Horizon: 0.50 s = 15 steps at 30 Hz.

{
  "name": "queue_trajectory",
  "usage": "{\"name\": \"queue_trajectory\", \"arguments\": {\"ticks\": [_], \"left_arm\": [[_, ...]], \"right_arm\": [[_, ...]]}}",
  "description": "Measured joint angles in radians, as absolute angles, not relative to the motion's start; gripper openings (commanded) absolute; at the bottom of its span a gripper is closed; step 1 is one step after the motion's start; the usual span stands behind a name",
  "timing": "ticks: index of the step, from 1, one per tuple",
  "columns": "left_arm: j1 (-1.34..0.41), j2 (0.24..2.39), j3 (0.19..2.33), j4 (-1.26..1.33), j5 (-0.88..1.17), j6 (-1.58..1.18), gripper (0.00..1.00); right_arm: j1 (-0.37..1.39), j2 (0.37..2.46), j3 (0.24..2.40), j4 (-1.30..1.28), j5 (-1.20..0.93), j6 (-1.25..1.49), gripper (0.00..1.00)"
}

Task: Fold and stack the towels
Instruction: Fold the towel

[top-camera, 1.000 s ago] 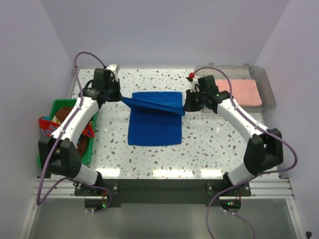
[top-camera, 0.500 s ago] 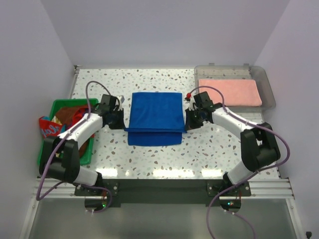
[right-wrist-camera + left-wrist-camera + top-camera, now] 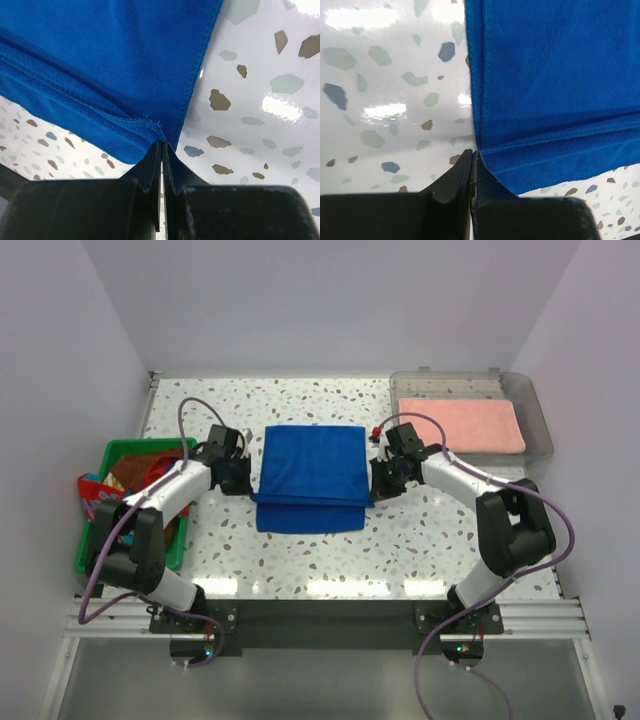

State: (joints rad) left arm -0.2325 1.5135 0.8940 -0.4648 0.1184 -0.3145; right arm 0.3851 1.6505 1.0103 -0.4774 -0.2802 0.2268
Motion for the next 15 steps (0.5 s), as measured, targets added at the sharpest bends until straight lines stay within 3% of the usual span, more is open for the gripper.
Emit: {"name": "queue_trajectory", "arguments": {"ticks": [9,15], "left_arm": [[-0.236,1.390,1.145,-0.566,-0.006,-0.314,0.00],[-0.238,1.241,1.135,-0.553,-0.017,-0.314,0.00]], "right_arm": [[0.385,1.491,1.173,-0.584,-0.281,0.229,0.00],[0.387,1.374,1.150,-0.555,-0.302,0.231,0.00]]}}
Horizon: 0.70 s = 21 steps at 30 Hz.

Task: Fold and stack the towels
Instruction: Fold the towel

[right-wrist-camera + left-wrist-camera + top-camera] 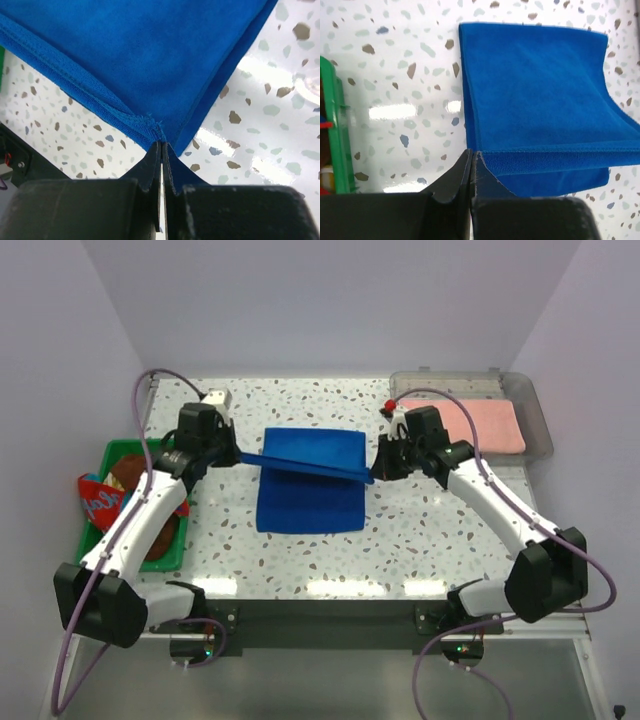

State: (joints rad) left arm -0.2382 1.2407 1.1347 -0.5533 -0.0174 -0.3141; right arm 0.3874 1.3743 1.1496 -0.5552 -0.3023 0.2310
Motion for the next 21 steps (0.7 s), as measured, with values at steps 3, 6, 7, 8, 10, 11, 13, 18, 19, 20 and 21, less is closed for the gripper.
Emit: {"name": "queue_trajectory", "arguments": {"ticks": [3,6,7,8,10,11,13,18,19,20,21], "left_arm": [[-0.239,1.240,1.028,-0.537,0.005,-0.323,0.00],[-0.240,1.282,0.901,-0.520,0.044,-0.336,0.00],[-0.241,1.303,0.866,-0.516,0.059,-0.342,0.00],[-0.244,1.323,0.835,-0.508,0.075,-0.350,0.00],[-0.246,1.351,0.796,-0.494,0.101,-0.359,0.00],[-0.246,1.361,0.779,-0.483,0.112,-0.362,0.00],[-0.246,1.370,0.760,-0.468,0.120,-0.368,0.00],[-0.246,1.371,0.750,-0.435,0.118,-0.375,0.00],[-0.246,1.371,0.748,-0.430,0.118,-0.375,0.00],[-0.246,1.371,0.744,-0.427,0.119,-0.376,0.00],[-0.246,1.371,0.740,-0.426,0.120,-0.377,0.00]], "right_arm": [[0.389,1.394,1.074,-0.530,-0.308,0.231,0.00],[0.394,1.461,0.986,-0.501,-0.311,0.231,0.00],[0.396,1.483,0.958,-0.491,-0.312,0.231,0.00],[0.398,1.504,0.926,-0.479,-0.313,0.232,0.00],[0.399,1.536,0.908,-0.476,-0.313,0.232,0.00],[0.399,1.552,0.902,-0.471,-0.313,0.232,0.00],[0.399,1.564,0.900,-0.461,-0.312,0.231,0.00],[0.399,1.564,0.900,-0.446,-0.308,0.228,0.00],[0.399,1.564,0.900,-0.445,-0.308,0.227,0.00],[0.399,1.564,0.900,-0.444,-0.308,0.228,0.00],[0.399,1.564,0.900,-0.444,-0.308,0.227,0.00]]}}
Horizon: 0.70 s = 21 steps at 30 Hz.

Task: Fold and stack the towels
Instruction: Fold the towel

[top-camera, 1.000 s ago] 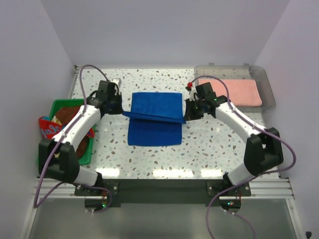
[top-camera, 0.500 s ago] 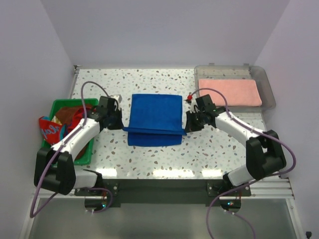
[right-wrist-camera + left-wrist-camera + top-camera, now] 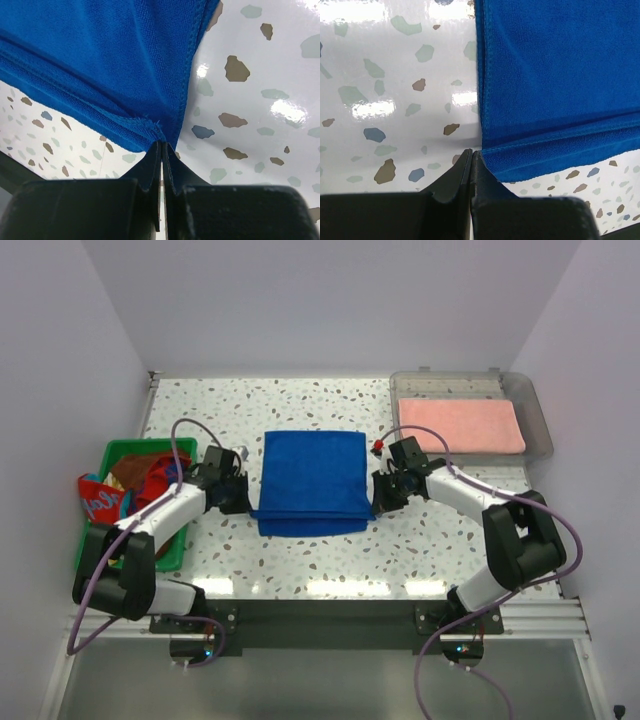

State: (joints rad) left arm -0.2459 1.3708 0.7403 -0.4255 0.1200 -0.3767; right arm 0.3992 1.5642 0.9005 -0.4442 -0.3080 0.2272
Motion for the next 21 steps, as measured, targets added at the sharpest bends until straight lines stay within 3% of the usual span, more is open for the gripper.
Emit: {"name": "queue_trajectory", "arguments": {"ticks": [4,10,12,13,16,21], "left_arm": [[-0.249,1.371,0.728,-0.419,0.124,-0.384,0.08],[-0.257,1.353,0.687,-0.419,0.111,-0.401,0.22],[-0.257,1.328,0.667,-0.435,0.104,-0.410,0.34],[-0.258,1.311,0.658,-0.442,0.103,-0.417,0.45],[-0.265,1.229,0.635,-0.464,0.101,-0.445,0.64],[-0.289,1.018,0.607,-0.488,0.110,-0.494,0.85]], "right_arm": [[0.399,1.564,0.900,-0.444,-0.309,0.228,0.03],[0.404,1.560,0.896,-0.455,-0.298,0.223,0.24],[0.408,1.547,0.885,-0.466,-0.291,0.224,0.32],[0.413,1.535,0.878,-0.472,-0.286,0.224,0.35],[0.434,1.475,0.859,-0.496,-0.279,0.226,0.38],[0.467,1.348,0.843,-0.528,-0.274,0.236,0.49]]}}
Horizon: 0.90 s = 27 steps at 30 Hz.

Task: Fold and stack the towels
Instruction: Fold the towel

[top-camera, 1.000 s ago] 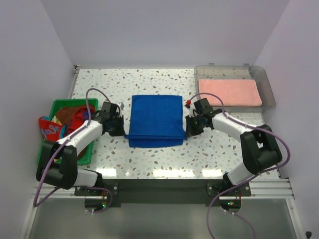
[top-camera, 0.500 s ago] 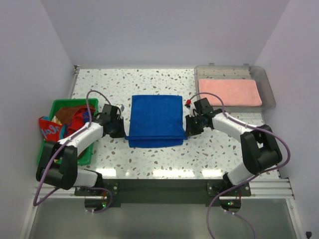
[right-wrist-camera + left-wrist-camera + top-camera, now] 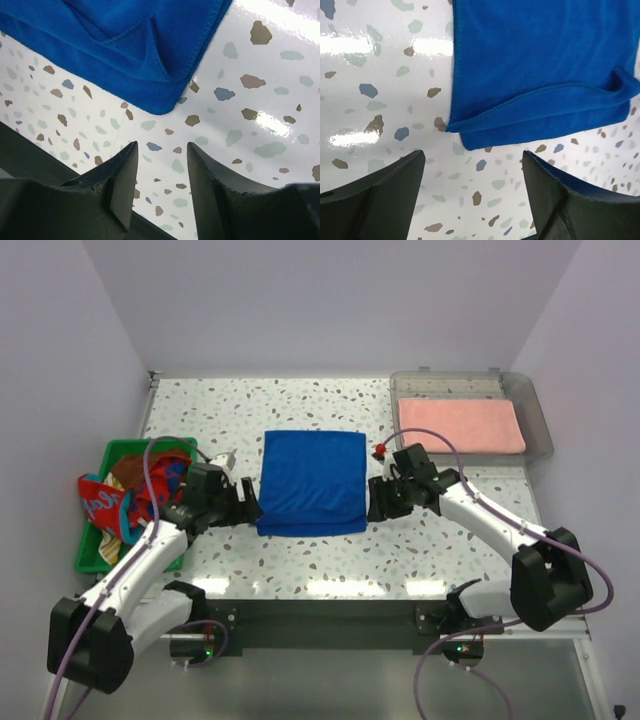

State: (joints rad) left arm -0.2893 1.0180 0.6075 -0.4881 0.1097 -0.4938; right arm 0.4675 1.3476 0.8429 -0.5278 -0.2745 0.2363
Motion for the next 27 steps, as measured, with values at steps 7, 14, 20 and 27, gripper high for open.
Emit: {"name": "queue_trajectory", "arguments": {"ticks": [7,14,20,27], "left_arm": [[-0.295,1.015,0.616,-0.487,0.095,-0.515,0.89],[-0.295,1.067,0.638,-0.487,0.051,-0.524,0.87],[-0.295,1.050,0.636,-0.493,0.028,-0.539,0.87],[-0.295,1.001,0.604,-0.503,0.019,-0.543,0.87]], "right_arm": [[0.559,1.447,1.005,-0.565,-0.203,0.202,0.47],[0.683,1.703,1.275,-0.572,-0.061,0.206,0.41],[0.747,1.854,1.365,-0.572,0.021,0.250,0.40],[0.783,1.942,1.375,-0.588,0.086,0.280,0.35]]}}
